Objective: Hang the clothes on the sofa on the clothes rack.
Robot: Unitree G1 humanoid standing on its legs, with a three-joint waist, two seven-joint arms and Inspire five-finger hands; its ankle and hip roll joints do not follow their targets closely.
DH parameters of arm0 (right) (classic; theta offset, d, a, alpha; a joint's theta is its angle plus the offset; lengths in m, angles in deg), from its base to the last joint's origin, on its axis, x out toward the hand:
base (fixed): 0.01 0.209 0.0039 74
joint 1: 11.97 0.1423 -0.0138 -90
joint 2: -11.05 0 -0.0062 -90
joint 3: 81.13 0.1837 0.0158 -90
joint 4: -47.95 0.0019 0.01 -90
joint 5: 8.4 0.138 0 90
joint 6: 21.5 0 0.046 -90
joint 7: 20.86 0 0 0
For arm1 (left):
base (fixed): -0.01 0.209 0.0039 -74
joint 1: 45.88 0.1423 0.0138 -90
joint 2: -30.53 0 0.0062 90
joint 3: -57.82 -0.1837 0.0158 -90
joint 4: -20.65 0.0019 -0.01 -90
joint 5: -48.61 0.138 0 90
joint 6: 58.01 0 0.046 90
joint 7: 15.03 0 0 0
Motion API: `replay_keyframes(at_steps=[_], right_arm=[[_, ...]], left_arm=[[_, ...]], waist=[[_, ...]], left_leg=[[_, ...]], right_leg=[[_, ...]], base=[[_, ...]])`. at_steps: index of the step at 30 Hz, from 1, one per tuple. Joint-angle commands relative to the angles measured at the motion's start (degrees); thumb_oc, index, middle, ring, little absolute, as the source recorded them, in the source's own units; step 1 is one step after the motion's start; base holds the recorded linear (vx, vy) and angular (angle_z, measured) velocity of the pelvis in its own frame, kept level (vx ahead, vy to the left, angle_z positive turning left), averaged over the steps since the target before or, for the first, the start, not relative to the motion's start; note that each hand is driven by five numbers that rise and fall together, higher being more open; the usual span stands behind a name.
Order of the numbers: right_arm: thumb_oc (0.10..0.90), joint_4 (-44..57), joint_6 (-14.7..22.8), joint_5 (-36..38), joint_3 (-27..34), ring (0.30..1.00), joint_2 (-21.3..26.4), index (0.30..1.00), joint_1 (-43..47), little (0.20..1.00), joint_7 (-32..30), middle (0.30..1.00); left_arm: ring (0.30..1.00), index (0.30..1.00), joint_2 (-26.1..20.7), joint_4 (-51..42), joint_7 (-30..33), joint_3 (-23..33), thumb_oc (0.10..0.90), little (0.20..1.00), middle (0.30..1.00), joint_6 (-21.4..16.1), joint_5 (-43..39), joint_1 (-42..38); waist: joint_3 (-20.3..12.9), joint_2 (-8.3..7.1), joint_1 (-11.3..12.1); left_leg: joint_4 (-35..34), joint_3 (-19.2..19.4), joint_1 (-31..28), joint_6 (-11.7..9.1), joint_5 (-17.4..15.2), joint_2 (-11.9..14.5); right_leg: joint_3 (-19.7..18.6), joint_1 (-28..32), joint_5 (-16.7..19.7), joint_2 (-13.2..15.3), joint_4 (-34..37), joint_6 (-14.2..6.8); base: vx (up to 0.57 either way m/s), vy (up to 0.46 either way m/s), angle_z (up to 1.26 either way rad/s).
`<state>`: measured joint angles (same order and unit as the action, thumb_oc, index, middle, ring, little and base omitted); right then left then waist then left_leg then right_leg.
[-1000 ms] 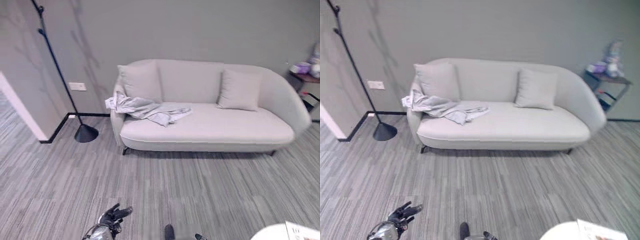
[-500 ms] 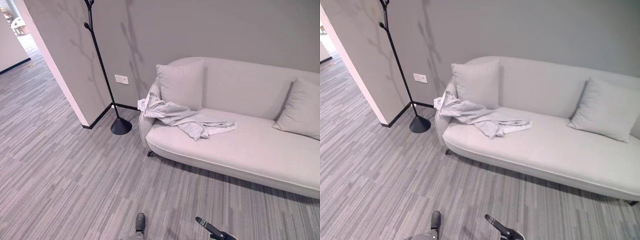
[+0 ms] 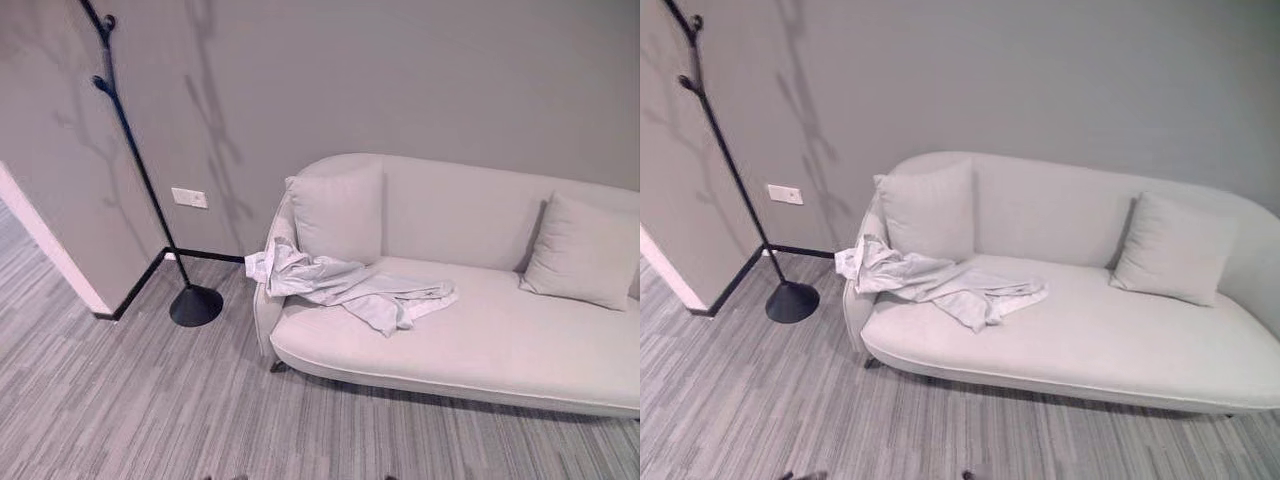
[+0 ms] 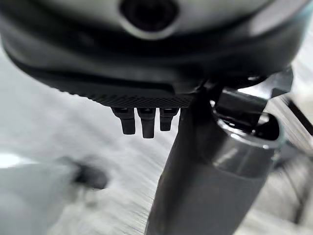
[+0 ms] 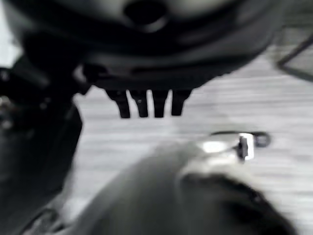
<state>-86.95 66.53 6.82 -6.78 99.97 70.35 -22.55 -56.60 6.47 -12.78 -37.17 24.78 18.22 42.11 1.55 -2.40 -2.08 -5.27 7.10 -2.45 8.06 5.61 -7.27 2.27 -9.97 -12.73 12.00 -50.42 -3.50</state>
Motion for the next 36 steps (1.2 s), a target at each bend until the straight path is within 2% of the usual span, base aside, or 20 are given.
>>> replay_keyframes(at_steps=[1,2,3,4,5,6,8,9,10,12,13,14,16,19,20,22,25,29,33,36], right_arm=[[0.8,9.3,6.0,-9.1,4.0,0.9,3.9,0.9,3.9,0.9,-4.0,0.9],[0.8,15.1,6.2,-12.7,5.4,0.9,5.7,0.9,2.1,0.9,-4.8,0.9],[0.8,21.5,6.4,-19.7,7.3,0.9,8.5,0.9,0.2,0.9,-7.1,0.9],[0.8,21.6,6.3,-19.7,7.3,0.9,8.6,0.9,0.2,0.9,-7.1,0.9],[0.8,25.9,6.1,-24.8,8.3,0.9,10.1,0.9,0.2,0.9,-9.6,0.9],[0.8,26.0,6.0,-24.9,8.3,0.9,10.1,0.9,0.1,0.9,-9.6,0.9],[0.8,30.1,6.8,-29.2,8.9,0.9,11.0,0.9,-0.1,0.9,-12.3,0.9],[0.8,31.1,8.1,-31.7,7.1,0.9,11.4,0.9,-0.9,0.9,-13.2,0.9],[0.8,31.8,8.4,-33.2,6.3,0.9,12.2,0.9,-1.2,0.9,-12.9,0.9],[0.8,32.2,9.7,-36.3,3.6,0.9,15.8,0.9,0.5,0.9,-15.3,0.9],[0.8,32.0,9.8,-36.3,3.5,0.9,15.8,0.9,0.7,0.9,-15.4,0.9],[0.8,31.2,9.5,-38.6,2.5,0.9,17.5,0.9,2.5,0.9,-17.1,0.9],[0.8,31.0,9.4,-39.3,2.2,0.9,18.2,0.9,3.4,0.9,-17.7,0.9],[0.8,28.9,8.7,-43.7,1.5,0.9,19.9,0.9,6.5,0.9,-20.7,0.9],[0.8,28.3,7.9,-44.4,1.8,0.9,19.8,0.9,8.4,0.9,-22.5,0.9],[0.8,26.2,7.8,-45.0,1.1,0.9,18.1,0.9,8.4,0.9,-23.7,0.9],[0.8,23.4,8.3,-47.7,-3.0,0.9,16.6,0.9,10.9,0.9,-23.0,0.9],[0.8,20.6,8.5,-46.8,-8.3,0.9,14.4,0.9,15.8,0.9,-21.3,0.9],[0.8,24.4,8.6,-47.9,-12.9,0.9,12.6,0.9,18.3,0.9,-19.2,0.9],[0.8,33.7,9.7,-52.5,-15.8,0.9,12.9,0.9,15.6,0.9,-19.7,0.9]], left_arm=[[0.9,0.9,-0.9,-0.7,0.0,5.2,0.8,0.9,0.9,-1.2,3.9,0.3],[0.9,0.9,-0.9,-1.1,-0.3,5.9,0.8,0.9,0.9,-1.2,4.0,0.8],[0.9,0.9,-0.2,-0.9,-0.4,7.0,0.8,0.9,0.9,-1.3,4.4,1.0],[0.9,0.9,-0.2,-0.9,-0.4,7.0,0.8,0.9,0.9,-1.3,4.4,1.0],[0.9,0.9,0.7,-0.4,0.1,7.1,0.8,0.9,0.9,-1.6,5.4,0.0],[0.9,0.9,0.7,-0.4,0.2,7.1,0.8,0.9,0.9,-1.6,5.4,0.0],[0.9,0.9,2.4,0.1,1.1,6.6,0.8,0.9,0.9,-2.2,5.7,-1.3],[0.9,0.9,3.6,0.3,1.6,6.1,0.8,0.9,0.9,-2.8,5.4,-1.6],[0.9,0.9,4.3,-0.1,1.2,6.4,0.8,0.9,0.9,-3.0,4.8,-1.0],[0.9,0.9,7.8,-1.5,1.8,2.0,0.8,0.9,0.9,-3.9,2.0,-1.1],[0.9,0.9,7.8,-1.5,1.8,2.0,0.8,0.9,0.9,-3.9,2.0,-1.1],[0.9,0.9,8.6,-2.8,2.4,0.0,0.8,0.9,0.9,-4.4,1.5,-0.9],[0.9,0.9,8.9,-3.3,1.9,-0.1,0.8,0.9,0.9,-4.4,1.1,0.1],[0.9,0.9,8.8,-1.9,2.5,2.2,0.8,0.9,0.9,-4.8,0.3,1.2],[0.9,0.9,8.6,0.2,2.7,4.0,0.8,0.9,0.9,-4.7,-1.1,1.7],[0.9,0.9,7.4,2.2,3.9,5.9,0.8,0.9,0.9,-4.6,0.2,2.5],[0.9,0.9,5.1,2.1,4.5,7.0,0.8,0.9,0.9,-4.9,3.7,3.6],[0.9,0.9,4.4,-0.2,4.2,3.9,0.8,0.9,0.9,-5.0,4.6,2.1],[0.9,0.9,5.1,-0.9,4.5,2.4,0.8,0.9,0.9,-5.1,3.9,0.9],[0.9,0.9,6.6,0.5,5.4,3.0,0.8,0.9,0.9,-5.2,3.0,0.8]], waist=[[2.9,1.12,0.7],[3.4,1.46,0.1],[4.4,1.47,-0.5],[4.3,1.57,-0.5],[4.6,0.74,-0.8],[4.7,0.91,-0.8],[4.9,0.07,-1.6],[4.4,-0.76,-1.6],[3.6,-1.08,-1.4],[5.5,-2.04,-0.1],[5.3,-1.85,-0.5],[5.9,-2.22,-0.2],[5.0,-2.36,0.3],[4.8,-1.9,2.2],[4.7,-1.43,3.1],[2.0,-0.34,3.3],[0.4,0.2,4.3],[1.1,0.66,4.6],[2.2,1.12,4.7],[4.1,1.26,4.1]], left_leg=[[0.3,-0.8,0.7,-3.5,-5.0,5.7],[0.3,-0.8,-0.2,-3.7,-5.6,5.8],[0.3,-1.5,-2.4,-4.3,-7.1,5.5],[0.3,-1.5,-2.4,-4.3,-7.0,5.6],[0.3,-2.5,-4.1,-4.8,-8.5,5.2],[0.3,-2.5,-4.3,-4.8,-8.6,5.4],[0.3,-3.5,-5.9,-5.1,-10.0,5.6],[0.3,-6.0,-7.8,-5.0,-11.3,5.7],[2.1,-6.5,-8.2,-5.0,-12.8,6.1],[23.8,-8.7,1.8,-5.7,-11.3,3.8],[25.2,-9.1,2.9,-5.8,-11.8,3.8],[27.8,-7.6,8.0,-5.6,-12.5,3.0],[22.0,-5.7,9.1,-4.9,-13.4,2.3],[11.0,-6.9,11.1,-6.4,-5.7,3.0],[5.4,-5.7,9.8,-6.7,-4.6,4.5],[0.3,-6.9,5.5,-6.3,-2.8,3.9],[0.3,-6.4,2.2,-5.6,-4.7,2.8],[0.3,-6.0,2.2,-5.1,-5.7,2.5],[0.3,-5.8,3.2,-4.8,-6.0,2.3],[0.3,-5.5,4.1,-4.8,-6.1,2.6]], right_leg=[[-1.4,3.6,14.5,-6.3,21.6,-0.7],[-1.1,2.8,12.6,-7.9,24.2,-0.8],[-0.4,1.5,11.4,-10.9,33.8,-1.1],[-0.4,1.7,11.7,-11.0,34.1,-1.1],[-1.3,0.6,13.2,-12.5,44.1,-2.0],[-1.2,1.2,13.6,-12.6,44.9,-2.0],[-5.2,0.6,15.6,-13.7,49.1,-2.7],[-8.9,2.5,15.5,-15.1,49.6,-1.2],[-9.4,3.5,15.4,-15.6,49.5,-0.8],[-8.1,8.0,14.4,-15.0,50.0,1.5],[-7.7,7.7,14.4,-15.0,50.1,1.5],[-5.6,9.4,13.5,-13.9,51.4,2.1],[-4.5,10.9,13.0,-13.1,52.6,1.7],[-3.5,13.7,12.5,-13.0,55.2,1.9],[-3.2,14.8,11.6,-13.0,55.4,1.8],[-2.7,15.8,10.7,-13.0,55.1,1.4],[-3.5,16.8,9.9,-11.6,53.5,0.7],[-3.3,16.5,10.2,-10.8,54.2,0.0],[-3.1,15.1,10.5,-10.5,54.4,-0.3],[-3.3,13.4,10.3,-10.8,53.6,-0.5]], base=[[0.23,0.085,-0.27],[0.38,0.015,-0.09],[0.29,-0.014,-0.06],[0.43,-0.073,-0.14],[0.22,-0.046,0.2],[0.35,-0.08,0.27],[0.34,-0.115,0.28],[0.48,-0.187,0.18],[0.63,-0.242,0.34],[0.37,-0.168,0.67],[0.13,-0.073,0.92],[0.14,-0.007,0.8],[0.25,0.039,0.63],[0.22,0.087,-0.01],[0.25,0.123,-0.33],[0.43,0.196,-0.44],[0.48,0.229,-0.28],[0.2,0.102,0.1],[0.04,0.031,-0.25],[-0.04,-0.029,-0.13]])
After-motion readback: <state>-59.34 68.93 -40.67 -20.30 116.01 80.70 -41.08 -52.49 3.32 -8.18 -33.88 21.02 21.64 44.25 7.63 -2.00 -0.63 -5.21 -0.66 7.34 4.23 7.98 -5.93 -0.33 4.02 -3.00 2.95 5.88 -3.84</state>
